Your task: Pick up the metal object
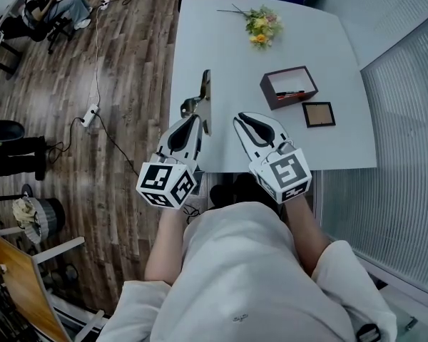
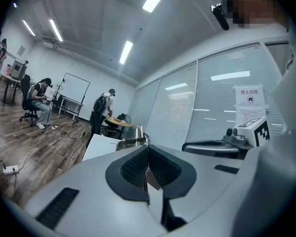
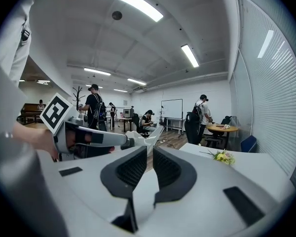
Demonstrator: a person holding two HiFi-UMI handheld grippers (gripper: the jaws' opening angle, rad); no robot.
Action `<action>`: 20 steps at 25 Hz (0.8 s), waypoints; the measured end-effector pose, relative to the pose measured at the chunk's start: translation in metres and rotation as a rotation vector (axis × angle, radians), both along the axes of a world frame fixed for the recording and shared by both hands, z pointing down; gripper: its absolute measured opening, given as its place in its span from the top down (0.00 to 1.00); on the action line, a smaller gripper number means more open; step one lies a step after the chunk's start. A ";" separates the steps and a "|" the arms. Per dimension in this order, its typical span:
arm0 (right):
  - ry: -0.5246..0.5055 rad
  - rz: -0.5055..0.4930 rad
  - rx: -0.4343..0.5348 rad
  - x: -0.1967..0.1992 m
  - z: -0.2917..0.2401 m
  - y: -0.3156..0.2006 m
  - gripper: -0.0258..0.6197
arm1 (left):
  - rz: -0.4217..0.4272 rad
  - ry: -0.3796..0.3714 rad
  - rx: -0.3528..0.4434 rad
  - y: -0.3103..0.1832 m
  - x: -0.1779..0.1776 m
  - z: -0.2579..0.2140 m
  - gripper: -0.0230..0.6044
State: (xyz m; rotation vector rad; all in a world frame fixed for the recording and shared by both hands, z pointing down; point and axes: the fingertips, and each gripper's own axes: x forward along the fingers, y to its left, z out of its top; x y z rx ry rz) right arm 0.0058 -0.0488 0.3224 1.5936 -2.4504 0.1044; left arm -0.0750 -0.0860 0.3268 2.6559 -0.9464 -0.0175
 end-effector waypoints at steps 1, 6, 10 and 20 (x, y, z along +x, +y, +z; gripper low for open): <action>-0.002 0.001 -0.001 0.000 0.000 0.000 0.89 | 0.002 -0.007 0.005 0.001 0.002 0.000 0.93; -0.011 0.006 -0.005 0.003 0.000 0.002 0.90 | 0.010 -0.044 0.037 0.004 0.009 -0.003 0.93; -0.021 0.010 -0.008 0.008 0.002 0.001 0.91 | 0.017 -0.066 0.054 0.004 0.016 -0.004 0.93; -0.024 -0.003 -0.015 0.008 0.005 0.000 0.93 | 0.017 -0.131 0.108 0.007 0.023 -0.006 0.93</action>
